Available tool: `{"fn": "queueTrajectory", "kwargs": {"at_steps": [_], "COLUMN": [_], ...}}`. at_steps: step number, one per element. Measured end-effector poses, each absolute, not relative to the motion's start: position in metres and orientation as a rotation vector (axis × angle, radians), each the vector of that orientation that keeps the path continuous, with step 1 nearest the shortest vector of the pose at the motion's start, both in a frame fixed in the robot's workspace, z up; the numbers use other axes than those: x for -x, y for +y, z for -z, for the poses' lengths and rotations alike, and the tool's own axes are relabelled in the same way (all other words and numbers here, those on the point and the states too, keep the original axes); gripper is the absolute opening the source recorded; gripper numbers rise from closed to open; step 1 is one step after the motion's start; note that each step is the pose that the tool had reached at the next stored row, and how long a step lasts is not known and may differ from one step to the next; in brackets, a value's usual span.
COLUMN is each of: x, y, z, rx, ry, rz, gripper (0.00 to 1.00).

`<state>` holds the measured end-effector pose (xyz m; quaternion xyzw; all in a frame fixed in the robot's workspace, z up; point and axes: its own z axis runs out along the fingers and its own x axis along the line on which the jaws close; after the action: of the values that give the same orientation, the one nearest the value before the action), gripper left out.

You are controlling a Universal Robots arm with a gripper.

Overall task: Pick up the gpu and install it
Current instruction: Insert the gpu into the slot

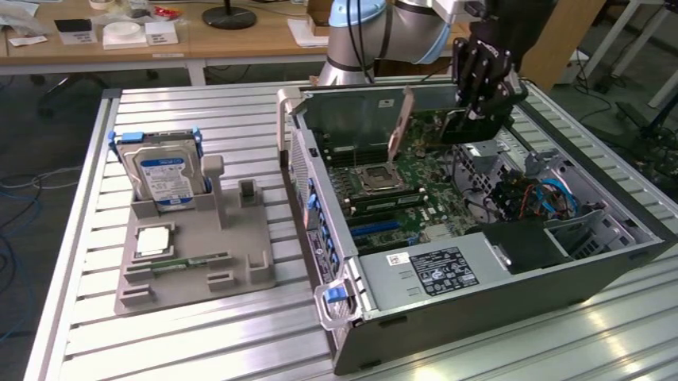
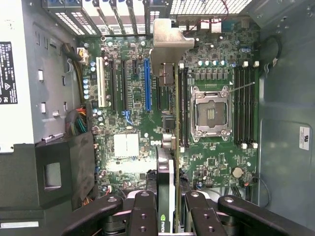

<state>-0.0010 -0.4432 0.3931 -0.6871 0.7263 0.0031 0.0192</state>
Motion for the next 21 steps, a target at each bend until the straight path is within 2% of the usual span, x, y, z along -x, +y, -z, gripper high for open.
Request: {"fn": "queueTrajectory", "kwargs": {"at_steps": [21], "x": [0.002], "y": [-0.443], "z": [-0.38], "rx": [2.133], "ry": [2.254], "rz": [-0.01], "gripper": [0.27]}}
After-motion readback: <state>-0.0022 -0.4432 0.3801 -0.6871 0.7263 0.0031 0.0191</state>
